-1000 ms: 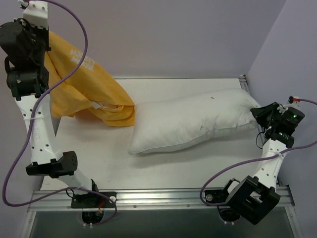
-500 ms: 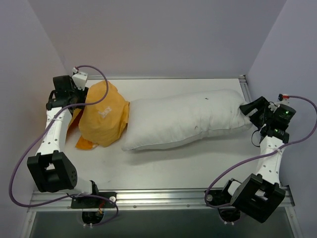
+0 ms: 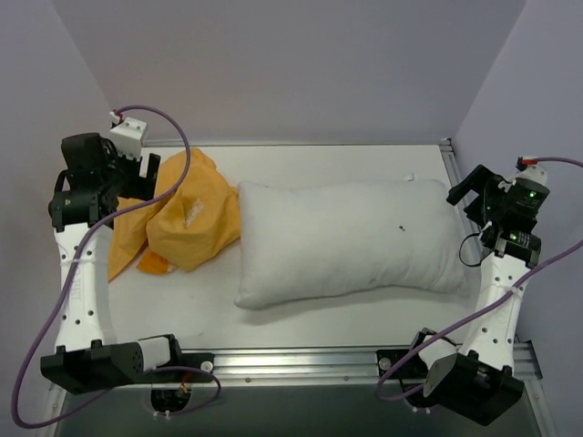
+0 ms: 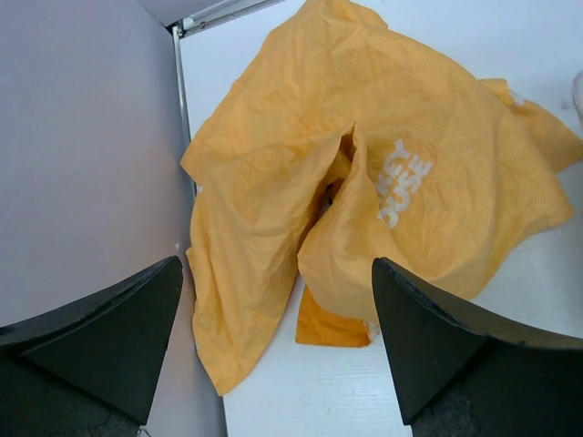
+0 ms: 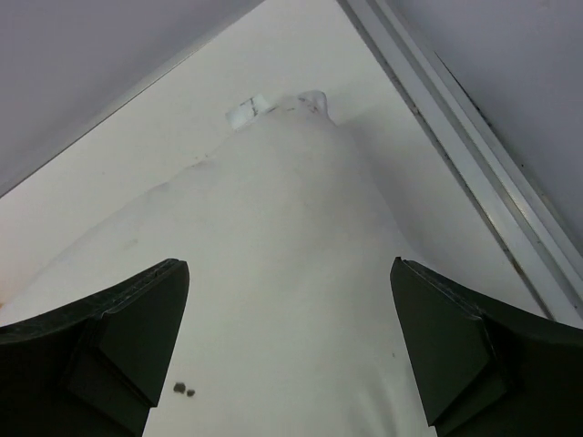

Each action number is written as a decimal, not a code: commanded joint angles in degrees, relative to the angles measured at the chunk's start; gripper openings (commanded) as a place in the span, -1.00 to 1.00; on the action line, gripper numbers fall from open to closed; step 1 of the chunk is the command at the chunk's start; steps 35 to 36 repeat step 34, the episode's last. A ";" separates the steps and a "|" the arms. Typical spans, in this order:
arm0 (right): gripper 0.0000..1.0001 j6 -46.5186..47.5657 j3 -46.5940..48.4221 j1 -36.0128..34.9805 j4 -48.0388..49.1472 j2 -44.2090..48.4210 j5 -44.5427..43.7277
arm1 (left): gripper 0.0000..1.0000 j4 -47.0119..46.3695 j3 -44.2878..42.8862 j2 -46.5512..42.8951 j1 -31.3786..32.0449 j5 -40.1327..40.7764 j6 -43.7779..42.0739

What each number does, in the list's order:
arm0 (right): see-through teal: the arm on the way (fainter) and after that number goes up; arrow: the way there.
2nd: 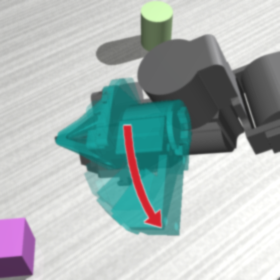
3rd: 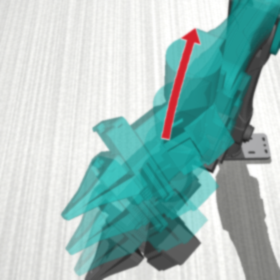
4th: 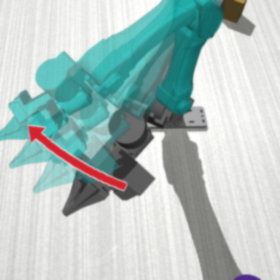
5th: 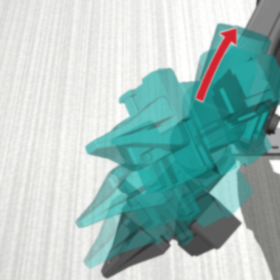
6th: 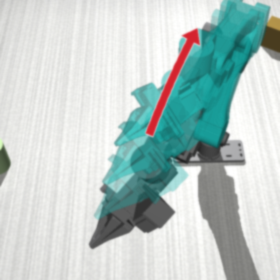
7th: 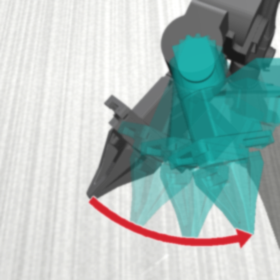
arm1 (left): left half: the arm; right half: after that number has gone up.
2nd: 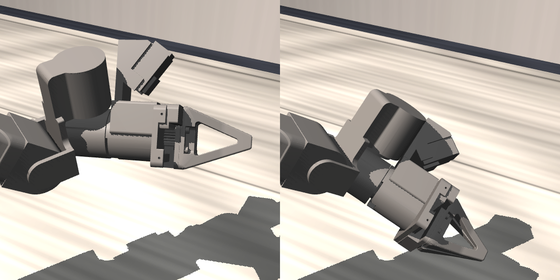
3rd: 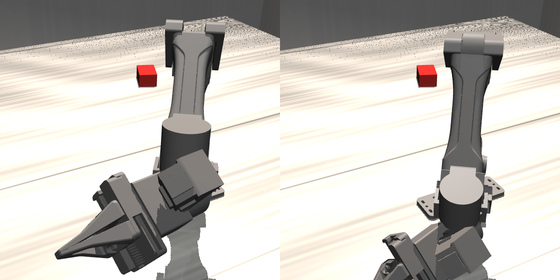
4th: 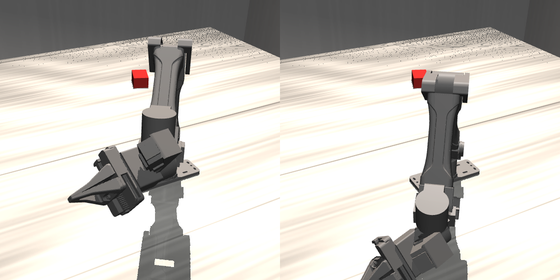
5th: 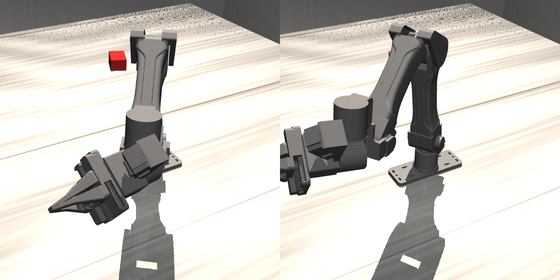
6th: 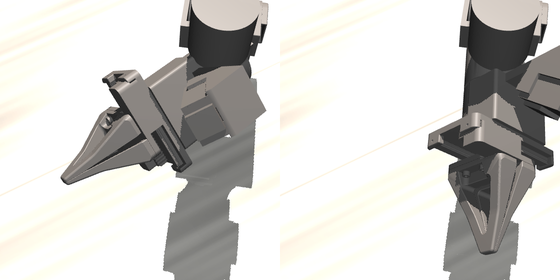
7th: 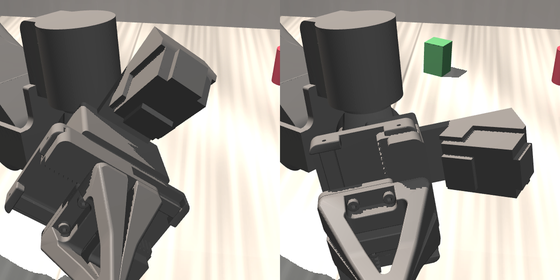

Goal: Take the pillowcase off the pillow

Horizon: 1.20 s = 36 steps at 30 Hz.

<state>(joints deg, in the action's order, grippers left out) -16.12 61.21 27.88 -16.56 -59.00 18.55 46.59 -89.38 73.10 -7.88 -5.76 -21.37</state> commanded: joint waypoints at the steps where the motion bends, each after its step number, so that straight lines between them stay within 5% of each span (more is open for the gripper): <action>1: 0.99 3.37 1.46 -2.39 -5.06 3.10 -4.14 | 0.87 6.93 4.45 -5.31 -0.12 1.61 0.71; 19: 0.99 1.53 -6.10 -13.81 -10.69 14.09 -6.76 | 0.88 5.00 41.12 -30.81 -1.00 17.61 2.12; 36: 0.99 2.06 -8.04 -16.63 -10.60 14.44 -9.32 | 0.87 4.92 41.66 -31.97 -4.25 16.92 1.50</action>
